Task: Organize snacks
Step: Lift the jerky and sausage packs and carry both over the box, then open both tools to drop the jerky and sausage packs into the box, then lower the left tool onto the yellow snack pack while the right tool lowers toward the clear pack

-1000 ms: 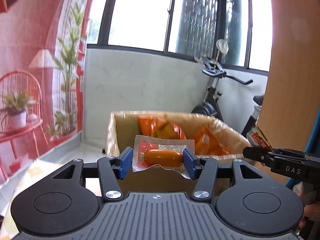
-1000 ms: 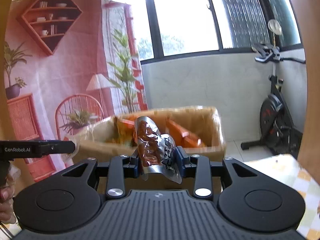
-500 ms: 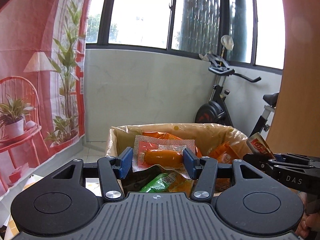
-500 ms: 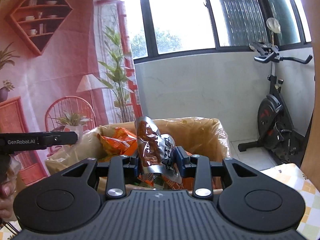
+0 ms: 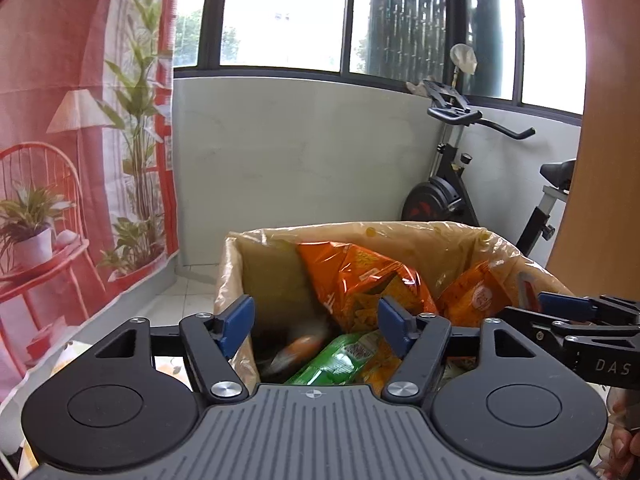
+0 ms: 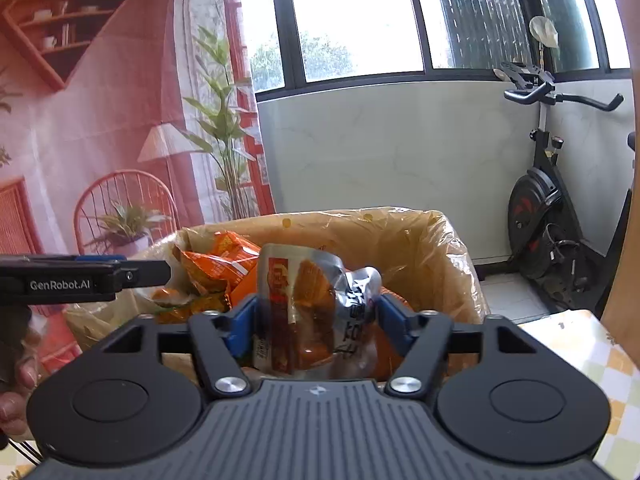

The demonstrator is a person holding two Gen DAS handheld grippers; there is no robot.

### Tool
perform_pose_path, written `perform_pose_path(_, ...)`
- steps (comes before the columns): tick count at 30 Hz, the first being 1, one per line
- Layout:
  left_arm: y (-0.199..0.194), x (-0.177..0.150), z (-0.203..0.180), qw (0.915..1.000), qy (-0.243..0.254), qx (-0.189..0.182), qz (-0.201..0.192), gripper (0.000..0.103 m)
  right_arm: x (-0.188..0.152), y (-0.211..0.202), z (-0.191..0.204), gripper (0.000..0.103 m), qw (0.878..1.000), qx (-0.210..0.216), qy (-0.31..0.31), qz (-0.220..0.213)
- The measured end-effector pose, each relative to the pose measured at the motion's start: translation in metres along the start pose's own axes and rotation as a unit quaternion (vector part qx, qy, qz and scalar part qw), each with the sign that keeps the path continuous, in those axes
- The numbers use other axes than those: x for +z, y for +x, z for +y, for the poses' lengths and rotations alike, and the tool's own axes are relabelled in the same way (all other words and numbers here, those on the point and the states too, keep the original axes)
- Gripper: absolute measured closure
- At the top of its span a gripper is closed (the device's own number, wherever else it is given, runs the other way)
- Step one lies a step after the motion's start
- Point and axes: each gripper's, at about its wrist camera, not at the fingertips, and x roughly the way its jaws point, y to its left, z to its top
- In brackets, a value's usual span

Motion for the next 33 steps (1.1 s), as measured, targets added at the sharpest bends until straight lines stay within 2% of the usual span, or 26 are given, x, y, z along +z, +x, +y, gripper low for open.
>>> perform_pose_path(8, -0.021, -0.004, 0.006, 0.9999, -0.010, 0.003, -0.004, 0.029, -0.002, -0.016, 0.001, 0.026, 1.000, -0.008, -0.007, -0.014)
perform_pose_path(14, -0.040, -0.013, 0.006, 0.9997, -0.022, -0.006, -0.007, 0.029, -0.009, -0.036, 0.002, 0.026, 0.999, -0.007, -0.006, -0.036)
perform_pose_path(24, -0.075, -0.033, 0.000, 0.9984, -0.046, -0.022, -0.022, 0.028, -0.035, -0.071, 0.004, 0.026, 0.999, -0.012, -0.013, -0.051)
perform_pose_path(30, -0.088, -0.052, -0.001, 0.9971, -0.067, -0.007, -0.035, 0.029, -0.054, -0.085, 0.001, 0.026, 0.999, -0.024, -0.009, -0.047)
perform_pose_path(33, -0.088, -0.064, 0.001, 0.9967, -0.077, -0.004, -0.023, 0.029, -0.065, -0.089, -0.002, 0.026, 0.999, -0.026, -0.009, -0.041)
